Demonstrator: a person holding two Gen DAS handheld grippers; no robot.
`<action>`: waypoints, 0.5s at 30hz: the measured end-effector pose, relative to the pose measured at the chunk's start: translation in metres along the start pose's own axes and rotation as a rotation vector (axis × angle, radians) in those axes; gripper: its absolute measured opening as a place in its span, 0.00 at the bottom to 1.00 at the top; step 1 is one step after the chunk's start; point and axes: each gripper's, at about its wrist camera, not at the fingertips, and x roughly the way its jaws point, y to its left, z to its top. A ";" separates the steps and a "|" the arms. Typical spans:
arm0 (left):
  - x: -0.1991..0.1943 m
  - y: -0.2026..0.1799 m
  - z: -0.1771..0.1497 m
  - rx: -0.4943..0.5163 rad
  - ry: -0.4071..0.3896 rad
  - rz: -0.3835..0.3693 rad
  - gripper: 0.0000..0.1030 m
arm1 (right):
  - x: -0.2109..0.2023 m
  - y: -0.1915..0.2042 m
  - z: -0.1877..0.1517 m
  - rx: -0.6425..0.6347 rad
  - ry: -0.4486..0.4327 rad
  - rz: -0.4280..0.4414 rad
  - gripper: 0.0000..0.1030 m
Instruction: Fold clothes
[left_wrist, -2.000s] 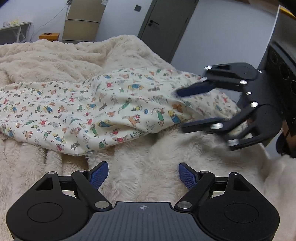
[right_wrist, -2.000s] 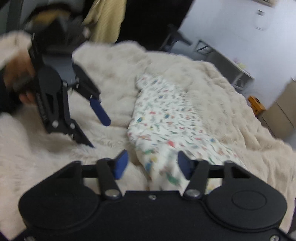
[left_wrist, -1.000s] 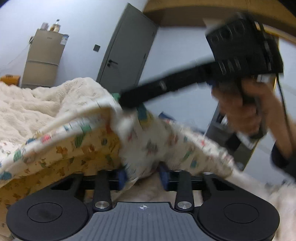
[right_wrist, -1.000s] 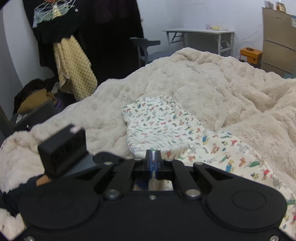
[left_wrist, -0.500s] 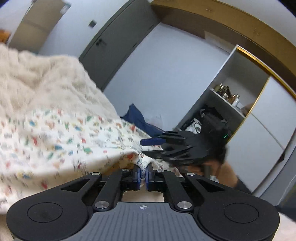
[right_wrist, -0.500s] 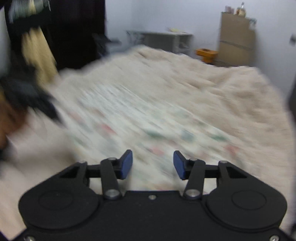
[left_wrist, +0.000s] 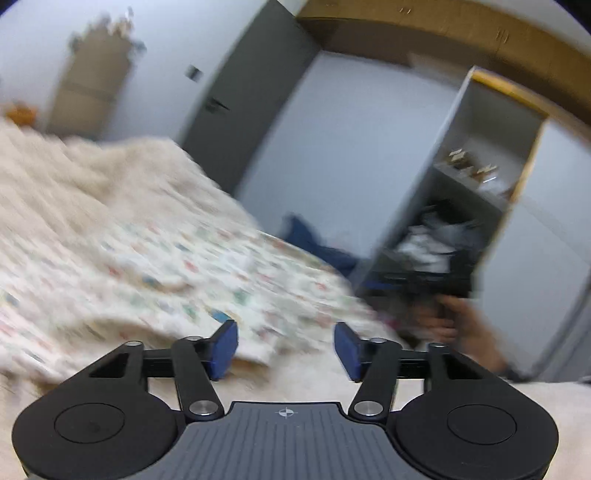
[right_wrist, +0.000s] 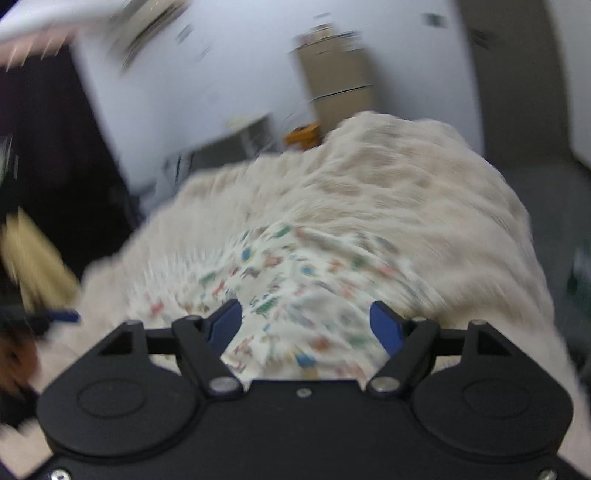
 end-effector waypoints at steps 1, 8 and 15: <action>0.004 -0.006 -0.001 0.006 -0.009 -0.007 0.62 | -0.005 -0.015 -0.005 0.073 0.006 0.006 0.75; 0.038 -0.024 -0.022 0.000 -0.012 -0.091 0.74 | 0.042 -0.085 -0.046 0.469 0.163 0.191 0.72; 0.060 -0.004 -0.048 -0.013 0.080 0.001 0.75 | 0.093 -0.104 -0.056 0.717 -0.018 0.337 0.42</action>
